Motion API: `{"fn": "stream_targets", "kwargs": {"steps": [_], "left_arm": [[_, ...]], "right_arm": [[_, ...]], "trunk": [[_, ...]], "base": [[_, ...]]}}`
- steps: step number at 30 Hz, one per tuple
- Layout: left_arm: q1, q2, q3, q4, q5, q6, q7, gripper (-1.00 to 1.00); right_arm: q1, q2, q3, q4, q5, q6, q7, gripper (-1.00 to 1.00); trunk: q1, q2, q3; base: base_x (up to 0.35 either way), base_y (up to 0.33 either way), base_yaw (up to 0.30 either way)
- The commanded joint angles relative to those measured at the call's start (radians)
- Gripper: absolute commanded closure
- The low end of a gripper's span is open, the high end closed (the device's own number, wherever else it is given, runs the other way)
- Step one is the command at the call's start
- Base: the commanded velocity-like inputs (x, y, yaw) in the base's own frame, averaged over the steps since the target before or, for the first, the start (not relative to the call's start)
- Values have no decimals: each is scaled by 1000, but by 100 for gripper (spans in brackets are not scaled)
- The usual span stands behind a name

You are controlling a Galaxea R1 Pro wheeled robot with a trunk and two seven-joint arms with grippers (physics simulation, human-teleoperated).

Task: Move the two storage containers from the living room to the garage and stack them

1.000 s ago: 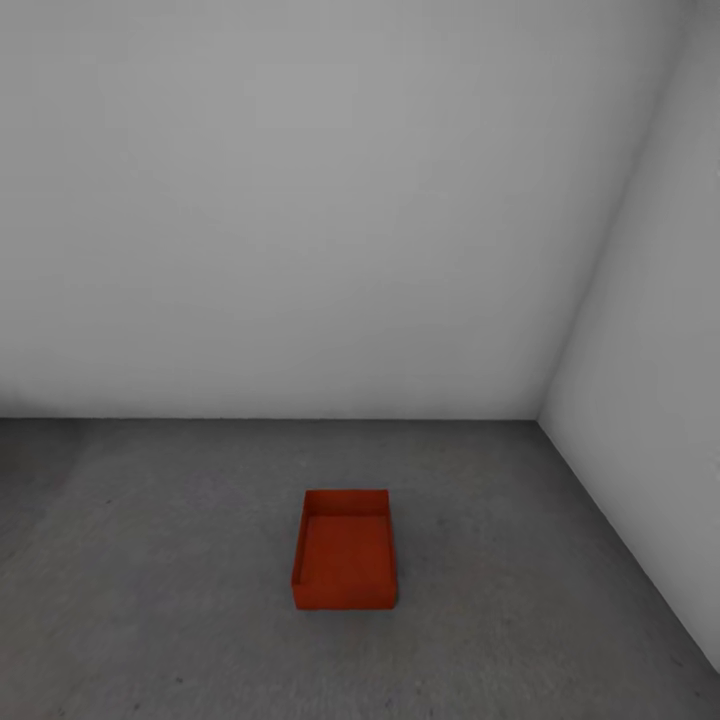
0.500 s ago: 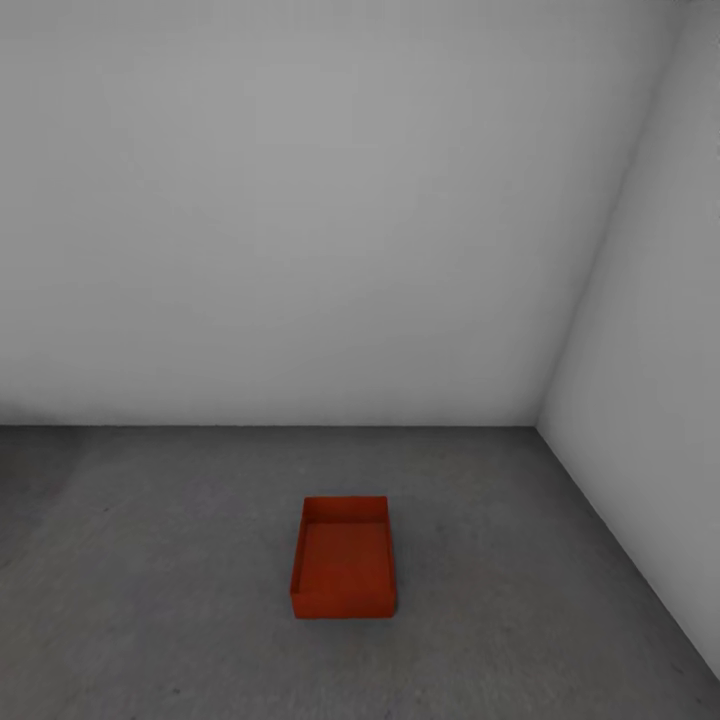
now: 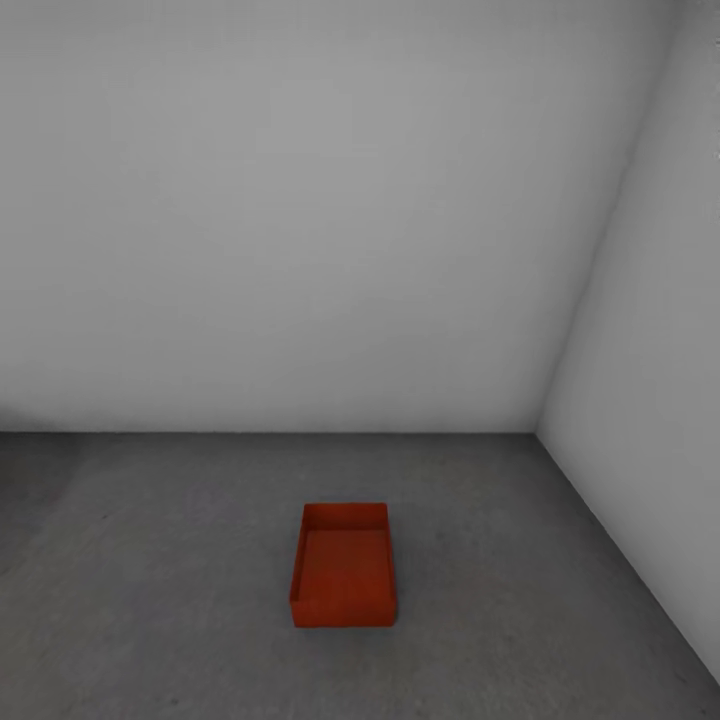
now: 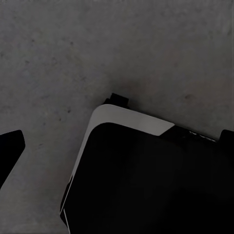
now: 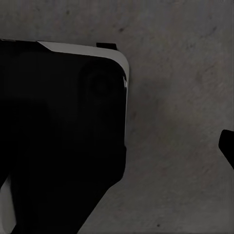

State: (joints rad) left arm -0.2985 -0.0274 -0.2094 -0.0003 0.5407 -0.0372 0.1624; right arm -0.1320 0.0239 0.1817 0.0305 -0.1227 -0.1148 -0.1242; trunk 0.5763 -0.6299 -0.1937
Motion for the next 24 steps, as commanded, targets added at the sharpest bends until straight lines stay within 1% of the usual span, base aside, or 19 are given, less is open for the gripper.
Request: {"fn": "stream_targets", "kwargs": {"steps": [1, 24], "left_arm": [[-1, 0, -8, 0, 9, -3, 3, -100], [-1, 0, -8, 0, 9, -3, 3, -100]], "right_arm": [[-1, 1, 9, 3, -10, -6, -2, -100], [-1, 0, 7, 3, -11, -6, -2, -100]], "trunk": [[0, -1, 0], [0, -1, 35]], "base": [[0, 0, 0], [0, 0, 0]]}}
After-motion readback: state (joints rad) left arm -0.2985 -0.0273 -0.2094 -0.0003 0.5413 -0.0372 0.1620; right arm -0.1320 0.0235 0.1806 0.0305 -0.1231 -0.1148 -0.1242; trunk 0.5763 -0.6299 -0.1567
